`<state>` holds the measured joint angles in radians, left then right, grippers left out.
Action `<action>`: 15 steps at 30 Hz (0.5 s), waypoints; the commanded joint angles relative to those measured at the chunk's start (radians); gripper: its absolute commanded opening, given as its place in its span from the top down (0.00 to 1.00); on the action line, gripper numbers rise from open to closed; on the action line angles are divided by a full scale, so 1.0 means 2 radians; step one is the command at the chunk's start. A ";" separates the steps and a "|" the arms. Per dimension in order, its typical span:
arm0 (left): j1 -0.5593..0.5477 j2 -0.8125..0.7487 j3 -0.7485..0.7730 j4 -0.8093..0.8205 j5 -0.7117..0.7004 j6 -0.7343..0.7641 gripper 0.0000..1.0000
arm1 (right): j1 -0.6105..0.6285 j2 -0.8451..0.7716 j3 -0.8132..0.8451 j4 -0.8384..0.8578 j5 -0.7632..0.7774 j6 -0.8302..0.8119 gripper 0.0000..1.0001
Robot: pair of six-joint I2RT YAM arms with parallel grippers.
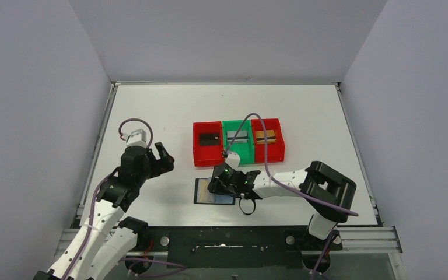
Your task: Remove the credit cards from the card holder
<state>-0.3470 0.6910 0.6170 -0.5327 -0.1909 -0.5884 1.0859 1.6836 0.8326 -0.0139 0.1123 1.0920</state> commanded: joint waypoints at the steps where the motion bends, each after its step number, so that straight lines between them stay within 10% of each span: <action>1: 0.002 0.001 0.001 0.049 0.082 0.019 0.16 | -0.006 -0.023 -0.017 0.042 -0.014 0.014 0.66; 9: -0.003 0.047 -0.051 0.173 0.315 -0.033 0.21 | -0.019 -0.047 -0.078 0.123 -0.033 0.030 0.66; 15: -0.075 0.108 -0.056 0.196 0.296 -0.036 0.22 | -0.031 -0.063 -0.110 0.141 -0.033 0.048 0.61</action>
<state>-0.4095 0.8650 0.4919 -0.2710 0.3389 -0.6453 1.0424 1.5978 0.6445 0.2096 0.0410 1.1587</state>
